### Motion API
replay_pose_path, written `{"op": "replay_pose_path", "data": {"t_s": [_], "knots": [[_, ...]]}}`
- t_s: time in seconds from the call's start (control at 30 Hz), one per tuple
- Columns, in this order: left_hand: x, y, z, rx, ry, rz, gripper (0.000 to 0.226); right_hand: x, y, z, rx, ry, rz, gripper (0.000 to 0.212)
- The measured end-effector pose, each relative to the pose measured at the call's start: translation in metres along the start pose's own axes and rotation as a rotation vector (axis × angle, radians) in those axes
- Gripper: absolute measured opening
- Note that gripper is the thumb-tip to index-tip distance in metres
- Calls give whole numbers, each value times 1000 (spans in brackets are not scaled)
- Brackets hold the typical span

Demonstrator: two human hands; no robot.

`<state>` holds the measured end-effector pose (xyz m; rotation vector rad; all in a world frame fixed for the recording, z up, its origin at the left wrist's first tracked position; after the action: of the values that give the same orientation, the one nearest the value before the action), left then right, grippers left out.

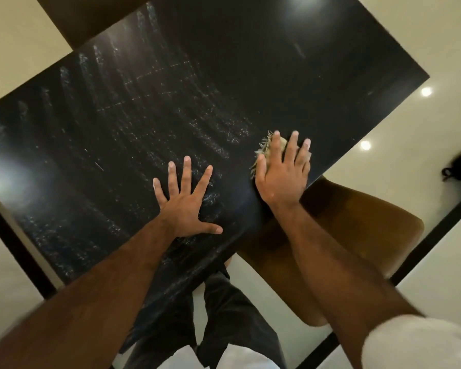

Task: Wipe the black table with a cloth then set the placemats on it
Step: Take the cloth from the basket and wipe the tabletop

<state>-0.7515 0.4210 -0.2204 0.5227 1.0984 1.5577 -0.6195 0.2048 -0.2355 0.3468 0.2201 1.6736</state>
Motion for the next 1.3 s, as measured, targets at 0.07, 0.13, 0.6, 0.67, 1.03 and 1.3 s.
{"op": "replay_pose_path", "data": {"t_s": [0.07,0.13,0.6,0.67,1.03,1.3], "knots": [[0,0,0,-7,-2,2,162,25,-10,-1,16,3,69,73],[0,3,0,-8,10,2,162,48,1,-4,39,17,176,73],[37,33,-11,-121,-19,38,170,11,36,-5,41,24,73,74],[47,40,-21,-130,-4,60,171,34,27,-6,37,18,92,74],[64,47,-17,-124,-39,19,172,34,155,-46,192,157,385,77],[66,49,-13,-119,-60,27,174,56,68,-25,29,75,120,74]]}}
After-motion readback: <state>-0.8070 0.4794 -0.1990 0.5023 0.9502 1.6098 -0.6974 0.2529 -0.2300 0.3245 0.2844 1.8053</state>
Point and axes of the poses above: each hand's wrist, its own y-axis away from the middle knuckle, its own z-axis out of the back of the hand, x = y × z, the point moved 2 cm from there along -y, towards the middle knuckle, and after that the axes turned 12 degrees about x, right-handed, at the moved point
